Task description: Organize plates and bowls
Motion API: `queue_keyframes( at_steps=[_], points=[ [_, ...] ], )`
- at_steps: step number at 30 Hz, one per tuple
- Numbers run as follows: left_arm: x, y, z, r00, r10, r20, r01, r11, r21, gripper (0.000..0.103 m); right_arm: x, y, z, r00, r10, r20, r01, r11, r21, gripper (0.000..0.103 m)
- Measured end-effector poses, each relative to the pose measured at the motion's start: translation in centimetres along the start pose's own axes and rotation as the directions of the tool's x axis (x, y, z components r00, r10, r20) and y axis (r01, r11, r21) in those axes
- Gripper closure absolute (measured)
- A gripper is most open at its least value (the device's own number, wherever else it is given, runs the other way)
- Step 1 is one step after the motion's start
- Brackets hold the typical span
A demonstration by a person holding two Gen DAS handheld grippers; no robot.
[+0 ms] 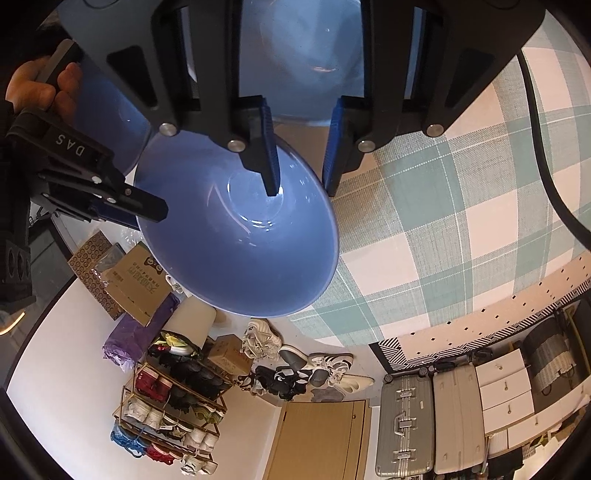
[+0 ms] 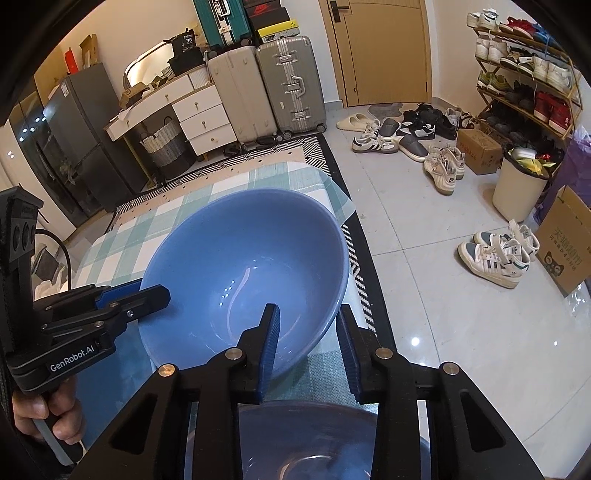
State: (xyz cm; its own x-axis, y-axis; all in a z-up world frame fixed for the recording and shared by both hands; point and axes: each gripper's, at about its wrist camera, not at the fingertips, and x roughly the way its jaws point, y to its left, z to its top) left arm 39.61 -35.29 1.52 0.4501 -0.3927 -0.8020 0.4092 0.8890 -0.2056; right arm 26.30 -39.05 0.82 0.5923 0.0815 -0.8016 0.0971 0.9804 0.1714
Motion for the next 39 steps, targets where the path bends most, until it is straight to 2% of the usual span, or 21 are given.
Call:
queue_keyframes(
  at_steps=[14,20,39],
  points=[
    [-3.8,-1.1,0.0,0.999,-0.002,0.053,0.001,1.0,0.016,0.082,-3.6,1.2,0.0,0.997,-0.007,0.071,0.009,1.0,-0.024,0.07],
    [-6.5,-2.1,-0.2,0.996,0.002,0.087,-0.005,0.999,0.033,0.082,-5.9,2.1,-0.3,0.994,-0.024,0.108,0.029,0.999,-0.041,0.07],
    [-16.0,-3.5,-2.3,0.985,0.014,0.174,-0.02,0.999,0.033,0.082,-12.9,5.7,-2.0,0.98,-0.006,0.197,0.025,0.995,-0.097,0.07]
  ],
)
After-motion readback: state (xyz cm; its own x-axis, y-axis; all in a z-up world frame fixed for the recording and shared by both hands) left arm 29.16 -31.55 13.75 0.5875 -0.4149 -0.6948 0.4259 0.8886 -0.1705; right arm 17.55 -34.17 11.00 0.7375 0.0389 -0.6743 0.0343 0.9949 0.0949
